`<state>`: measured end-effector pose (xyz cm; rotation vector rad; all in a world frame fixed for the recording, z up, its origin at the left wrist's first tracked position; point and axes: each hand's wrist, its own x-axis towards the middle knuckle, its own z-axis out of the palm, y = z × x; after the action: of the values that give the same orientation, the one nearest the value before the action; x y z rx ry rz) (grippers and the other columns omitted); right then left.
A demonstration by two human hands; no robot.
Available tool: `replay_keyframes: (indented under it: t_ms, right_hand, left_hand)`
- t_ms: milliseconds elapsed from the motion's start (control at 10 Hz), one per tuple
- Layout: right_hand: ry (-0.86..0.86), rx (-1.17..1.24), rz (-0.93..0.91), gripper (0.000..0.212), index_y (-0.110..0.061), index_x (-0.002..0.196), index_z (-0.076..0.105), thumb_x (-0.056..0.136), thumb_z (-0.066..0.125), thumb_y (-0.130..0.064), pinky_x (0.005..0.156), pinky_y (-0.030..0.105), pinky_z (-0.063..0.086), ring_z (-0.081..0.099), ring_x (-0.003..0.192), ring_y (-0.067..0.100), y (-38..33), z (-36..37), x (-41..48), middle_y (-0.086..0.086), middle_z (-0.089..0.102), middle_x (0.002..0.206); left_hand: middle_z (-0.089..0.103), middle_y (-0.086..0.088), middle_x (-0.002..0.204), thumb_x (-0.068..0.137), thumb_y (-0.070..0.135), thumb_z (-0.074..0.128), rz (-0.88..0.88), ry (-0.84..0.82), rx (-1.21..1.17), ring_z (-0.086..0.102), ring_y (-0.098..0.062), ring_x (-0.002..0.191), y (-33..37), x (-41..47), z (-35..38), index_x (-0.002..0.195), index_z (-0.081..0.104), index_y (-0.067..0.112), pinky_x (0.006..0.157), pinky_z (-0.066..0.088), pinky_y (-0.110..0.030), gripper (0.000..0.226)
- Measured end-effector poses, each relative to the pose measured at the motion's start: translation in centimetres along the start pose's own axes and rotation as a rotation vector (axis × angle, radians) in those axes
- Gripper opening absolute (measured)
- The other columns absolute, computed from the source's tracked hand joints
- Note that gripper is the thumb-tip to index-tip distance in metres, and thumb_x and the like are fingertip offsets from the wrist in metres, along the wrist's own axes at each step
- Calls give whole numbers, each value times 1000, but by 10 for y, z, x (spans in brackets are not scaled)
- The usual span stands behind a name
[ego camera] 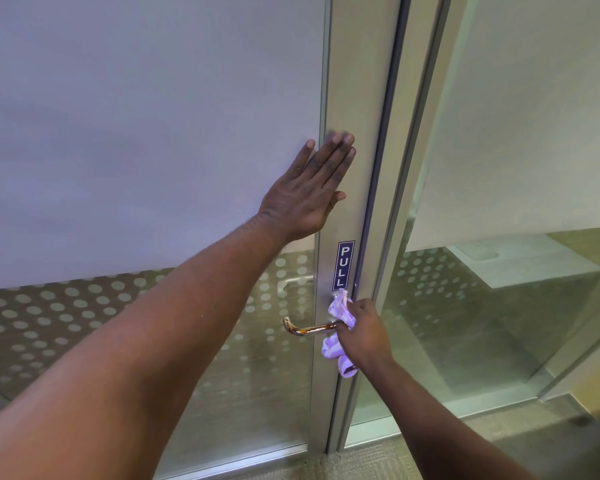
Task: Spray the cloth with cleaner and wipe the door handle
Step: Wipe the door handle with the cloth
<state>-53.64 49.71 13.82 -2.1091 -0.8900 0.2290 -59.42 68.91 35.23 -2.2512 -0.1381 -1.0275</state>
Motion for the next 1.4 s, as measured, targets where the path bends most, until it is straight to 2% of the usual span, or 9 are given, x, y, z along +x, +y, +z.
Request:
replay_keyframes:
  t_ms: [300,400,600,700,800,1000,1200,1300,1400]
  right_hand:
    - [39,-11,54,31,-16,114,61,83,63,-19,71,33,55,69,83,21,-29,19,-17,-12,57,103]
    - [-2,-57,-3,25,-15,107,65,82,61,-13,63,24,52,69,74,10,-45,34,-23,-2,55,117]
    - [-128,-192,-65,20,-8,99,68,80,62,-10,69,36,58,66,86,30,-76,57,-25,8,52,116]
    - [-134,-180,-77,15,-17,91,58,85,69,-9,63,32,56,67,84,33,-82,64,-23,11,57,111]
    - [-111,-266,-155,22,-13,112,59,91,62,-19,78,34,53,63,96,34,-85,72,-24,15,57,117]
    - [-97,-412,-374,14,-24,104,67,92,62,-28,59,34,49,61,91,27,-73,70,-39,1,49,104]
    - [-76,-600,-532,34,-21,89,79,57,81,-11,49,30,50,68,87,26,-48,48,-47,1,67,104]
    - [-38,-588,-522,41,-26,86,78,49,83,-10,49,30,51,68,82,25,-34,41,-46,0,68,98]
    - [-44,-499,-435,28,-33,85,68,69,67,-10,69,38,54,61,96,20,-20,34,-43,-9,62,108]
  left_hand:
    - [10,-15,172,111,42,22,-2,-24,14,8,-29,160,1,-1,-3,163,7,5,128,-5,-45,65]
    - [10,-15,172,111,43,22,-3,-20,13,9,-29,160,0,-1,-4,163,8,5,128,-5,-44,66]
    - [11,-15,172,111,45,24,-3,-16,18,9,-29,159,0,0,-2,163,9,5,128,-8,-43,67]
    - [11,-15,172,111,44,23,-3,-16,24,9,-29,160,0,0,-2,163,9,4,128,-8,-43,67]
    - [11,-15,172,112,43,21,0,-25,26,9,-29,160,0,0,-3,163,8,4,128,-8,-44,66]
    - [9,-15,172,112,42,21,-3,-34,12,8,-29,160,0,-1,-5,163,8,4,129,-3,-45,65]
    - [8,-14,173,112,42,21,-6,-48,-7,7,-28,160,0,-1,-5,163,7,5,129,-2,-45,65]
    - [9,-14,173,112,42,22,-5,-54,-18,7,-28,160,0,-2,-5,163,8,5,129,-2,-45,65]
    - [8,-14,173,112,42,22,-3,-69,-20,7,-28,160,1,-2,-6,163,7,5,129,-2,-45,65]
